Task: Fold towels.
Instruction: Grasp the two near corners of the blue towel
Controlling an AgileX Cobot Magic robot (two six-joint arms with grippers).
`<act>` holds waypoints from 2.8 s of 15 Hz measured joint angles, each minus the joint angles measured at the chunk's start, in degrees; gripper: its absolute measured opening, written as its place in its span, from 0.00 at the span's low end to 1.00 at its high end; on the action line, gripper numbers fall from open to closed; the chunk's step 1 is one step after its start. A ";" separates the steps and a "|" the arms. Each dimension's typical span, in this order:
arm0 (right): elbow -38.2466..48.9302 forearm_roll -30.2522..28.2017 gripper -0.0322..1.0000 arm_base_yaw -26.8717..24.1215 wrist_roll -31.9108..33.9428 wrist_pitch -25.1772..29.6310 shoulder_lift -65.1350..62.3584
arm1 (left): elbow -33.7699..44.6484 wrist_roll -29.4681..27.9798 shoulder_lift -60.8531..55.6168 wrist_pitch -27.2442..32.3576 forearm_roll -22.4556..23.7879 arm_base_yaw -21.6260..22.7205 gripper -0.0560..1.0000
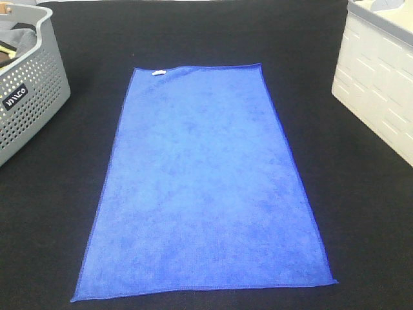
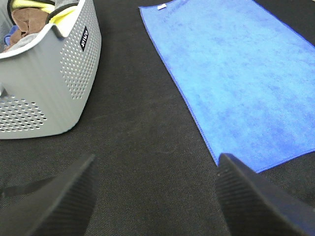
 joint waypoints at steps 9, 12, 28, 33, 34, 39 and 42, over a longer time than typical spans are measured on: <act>0.00 0.00 0.85 0.00 0.00 0.00 0.00 | 0.00 0.00 0.00 0.00 0.00 0.00 0.67; 0.00 0.00 0.85 0.00 0.00 0.00 0.00 | 0.00 0.00 0.00 0.00 0.00 0.00 0.67; 0.00 0.00 0.85 0.00 0.00 0.00 0.00 | 0.00 0.00 0.00 0.00 0.00 0.00 0.67; 0.00 0.00 0.85 0.00 0.00 0.00 0.00 | 0.00 0.00 0.00 0.00 0.00 0.00 0.67; 0.00 0.00 0.85 0.00 0.00 0.00 0.00 | 0.00 0.00 0.00 0.00 0.00 0.00 0.67; 0.00 0.00 0.85 0.00 0.00 0.00 0.00 | 0.00 0.00 0.00 0.00 0.00 0.00 0.67; 0.00 0.00 0.85 0.00 0.00 0.00 0.00 | 0.00 0.00 0.00 0.00 0.00 0.00 0.67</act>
